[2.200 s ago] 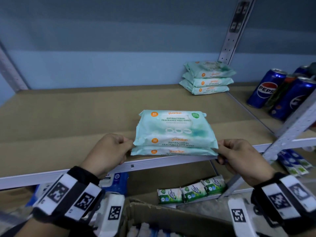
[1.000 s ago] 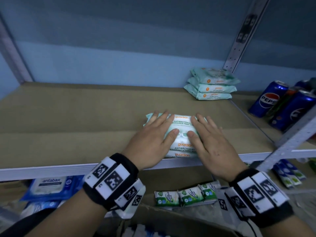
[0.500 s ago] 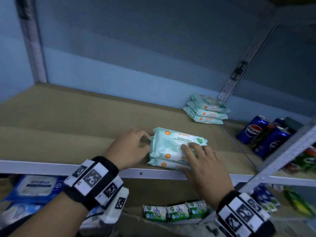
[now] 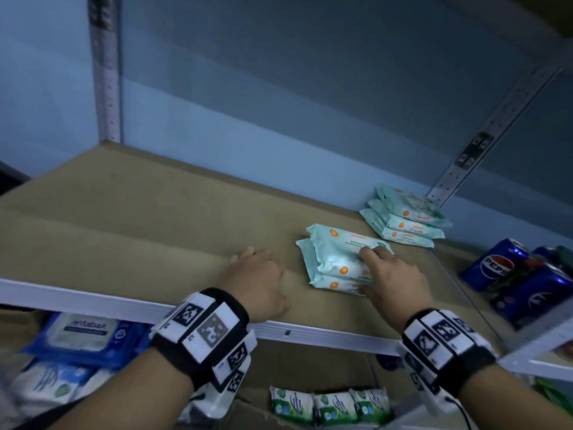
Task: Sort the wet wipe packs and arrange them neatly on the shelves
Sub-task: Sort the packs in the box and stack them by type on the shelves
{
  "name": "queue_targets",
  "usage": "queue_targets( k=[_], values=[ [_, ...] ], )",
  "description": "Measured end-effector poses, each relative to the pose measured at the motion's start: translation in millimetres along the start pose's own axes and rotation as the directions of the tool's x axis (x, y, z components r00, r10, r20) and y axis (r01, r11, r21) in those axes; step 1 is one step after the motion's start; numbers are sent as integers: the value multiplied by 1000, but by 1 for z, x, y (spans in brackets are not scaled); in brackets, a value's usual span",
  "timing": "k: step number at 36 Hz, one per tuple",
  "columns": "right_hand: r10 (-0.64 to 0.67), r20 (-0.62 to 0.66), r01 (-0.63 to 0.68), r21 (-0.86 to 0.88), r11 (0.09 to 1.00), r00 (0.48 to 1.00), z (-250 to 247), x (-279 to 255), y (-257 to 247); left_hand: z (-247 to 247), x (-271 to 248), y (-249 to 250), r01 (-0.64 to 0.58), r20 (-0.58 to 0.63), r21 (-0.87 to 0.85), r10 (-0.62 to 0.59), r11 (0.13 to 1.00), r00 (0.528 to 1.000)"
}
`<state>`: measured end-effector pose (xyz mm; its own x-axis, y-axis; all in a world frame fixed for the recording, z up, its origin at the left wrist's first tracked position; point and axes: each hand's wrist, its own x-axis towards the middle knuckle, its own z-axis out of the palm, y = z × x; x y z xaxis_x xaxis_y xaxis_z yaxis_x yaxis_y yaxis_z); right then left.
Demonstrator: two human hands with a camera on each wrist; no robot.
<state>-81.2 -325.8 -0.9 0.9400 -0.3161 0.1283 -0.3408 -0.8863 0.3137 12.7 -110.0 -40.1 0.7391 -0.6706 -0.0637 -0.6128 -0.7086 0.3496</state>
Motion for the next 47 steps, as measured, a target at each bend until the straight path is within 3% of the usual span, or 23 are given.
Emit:
queue_targets(
  k=[10,25,38,47],
  values=[
    [4,62,-5,11,1000,998,12,78,6,0,8,-4,-17,-38,-2,17,1000,999],
    [20,-22,-21,-41,999,1000,33,176,10,0,16,-12,-39,-75,-14,38,999,996],
    [56,-49,-58,-61,996,997,41,225,9,1,28,-17,-28,-98,-42,24,999,995],
    [74,-63,-78,-69,995,995,43,229,9,3,30,-14,-16,-120,-31,12,999,993]
  ],
)
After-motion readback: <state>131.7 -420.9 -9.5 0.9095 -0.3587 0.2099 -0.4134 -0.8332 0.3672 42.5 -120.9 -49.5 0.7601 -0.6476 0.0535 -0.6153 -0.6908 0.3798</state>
